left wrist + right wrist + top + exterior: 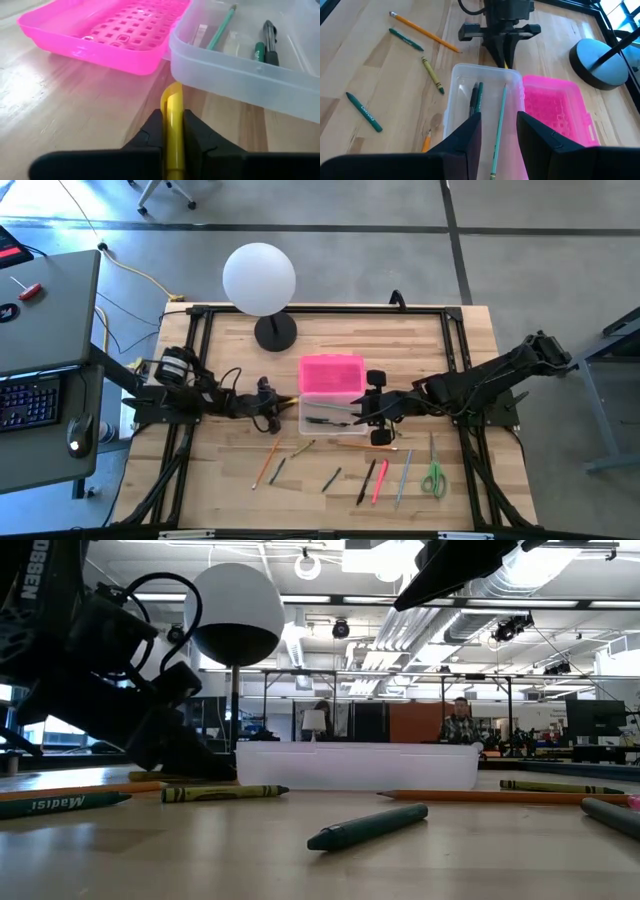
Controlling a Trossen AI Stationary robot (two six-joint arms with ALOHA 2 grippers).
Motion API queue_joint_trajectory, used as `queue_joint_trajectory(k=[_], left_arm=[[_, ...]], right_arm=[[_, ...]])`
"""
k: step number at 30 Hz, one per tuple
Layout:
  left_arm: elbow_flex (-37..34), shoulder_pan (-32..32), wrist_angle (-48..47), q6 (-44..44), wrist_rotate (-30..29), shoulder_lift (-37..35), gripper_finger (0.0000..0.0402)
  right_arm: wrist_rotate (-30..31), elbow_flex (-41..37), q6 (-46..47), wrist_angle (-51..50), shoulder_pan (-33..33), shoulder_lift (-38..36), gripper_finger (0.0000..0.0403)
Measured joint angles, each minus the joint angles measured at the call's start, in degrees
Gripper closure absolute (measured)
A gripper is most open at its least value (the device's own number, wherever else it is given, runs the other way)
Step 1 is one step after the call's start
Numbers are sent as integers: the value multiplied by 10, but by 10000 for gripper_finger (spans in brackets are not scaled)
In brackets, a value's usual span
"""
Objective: Pick & place school supplies into a supply box
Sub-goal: Put the yellow pen into the pink supply box
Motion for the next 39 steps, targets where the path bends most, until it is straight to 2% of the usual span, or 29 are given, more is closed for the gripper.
queue_joint_trajectory(k=[5, 11, 15, 22, 24, 26, 28, 31, 36, 39], left_arm=[[-5, 2, 19, 1, -2, 1, 342], [-11, 2, 13, -30, -15, -16, 340], [-16, 2, -11, -29, -30, -54, 333], [-17, 2, -45, -30, -123, -148, 338], [-4, 2, -44, -30, -121, -172, 334], [22, 2, -40, -23, -79, -194, 332], [62, 1, -56, -2, -12, -203, 333], [148, 0, -163, 30, 64, -202, 335], [337, 1, -444, 60, 72, -144, 326], [425, 1, -507, 88, 74, -94, 321]], right_arm=[[-2, 0, 1, -1, 0, 0, 300], [-37, 0, 15, -2, 0, 0, 299], [-33, 0, 12, -2, 0, 0, 300], [-21, 0, 11, -2, 0, 0, 299], [-22, 0, 11, -1, 0, 0, 299], [-22, -1, 11, 1, 0, 0, 300], [-22, -1, 11, 1, 0, 0, 299], [-16, -1, 11, 2, 0, 0, 300], [5, -1, 11, 2, 0, 0, 300], [4, -1, 15, 2, 0, 0, 299]])
